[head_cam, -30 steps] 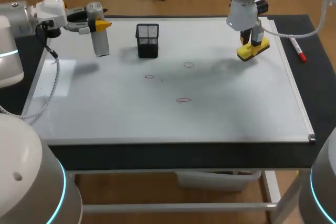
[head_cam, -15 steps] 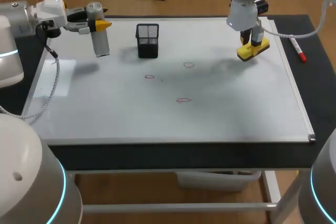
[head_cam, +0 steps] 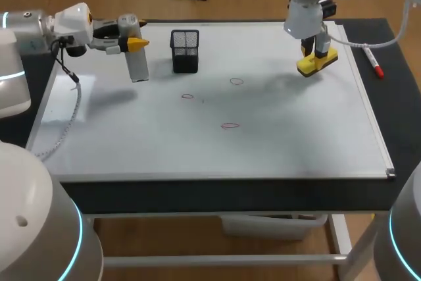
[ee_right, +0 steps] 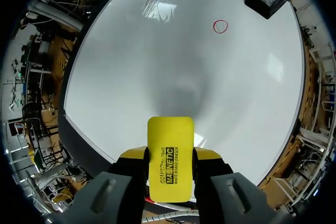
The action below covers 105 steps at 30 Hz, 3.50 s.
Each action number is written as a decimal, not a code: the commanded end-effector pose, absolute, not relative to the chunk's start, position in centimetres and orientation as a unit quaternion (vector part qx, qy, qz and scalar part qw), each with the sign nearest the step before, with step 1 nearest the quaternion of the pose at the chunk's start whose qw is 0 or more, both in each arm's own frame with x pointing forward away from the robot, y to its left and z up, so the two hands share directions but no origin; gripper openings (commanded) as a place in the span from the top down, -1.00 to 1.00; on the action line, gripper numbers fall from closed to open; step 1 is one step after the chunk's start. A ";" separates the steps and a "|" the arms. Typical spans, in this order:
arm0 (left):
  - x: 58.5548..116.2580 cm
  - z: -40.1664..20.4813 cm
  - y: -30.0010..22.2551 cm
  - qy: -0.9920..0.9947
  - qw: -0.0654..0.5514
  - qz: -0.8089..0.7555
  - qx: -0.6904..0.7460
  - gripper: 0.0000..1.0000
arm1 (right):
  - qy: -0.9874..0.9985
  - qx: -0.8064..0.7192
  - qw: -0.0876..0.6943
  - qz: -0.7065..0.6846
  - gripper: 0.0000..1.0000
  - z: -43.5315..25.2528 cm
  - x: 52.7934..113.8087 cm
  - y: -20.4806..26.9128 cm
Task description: Pick up the inspection probe, press it on each red-marked spot on the whiteboard one by one, put down the probe, pick up the eraser, and wipe off all the red marks.
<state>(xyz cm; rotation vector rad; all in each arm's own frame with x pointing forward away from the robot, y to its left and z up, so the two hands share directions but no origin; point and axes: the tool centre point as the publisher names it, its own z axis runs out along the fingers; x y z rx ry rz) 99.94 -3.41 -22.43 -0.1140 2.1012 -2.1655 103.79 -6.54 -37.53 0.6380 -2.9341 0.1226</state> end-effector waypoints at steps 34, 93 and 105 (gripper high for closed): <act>97.0 -25.5 -14.5 0.689 -0.022 -0.722 0.058 1.00 | -0.974 0.212 0.069 0.042 1.00 -37.3 103.8 -6.6; 96.9 -27.7 -15.4 0.697 -0.031 -0.714 0.063 1.00 | -0.974 0.212 0.069 0.042 1.00 -37.3 103.8 -6.6; 98.0 -25.8 -12.9 0.693 -0.010 -0.719 0.042 1.00 | -0.974 0.212 0.069 0.042 1.00 -37.3 103.8 -6.6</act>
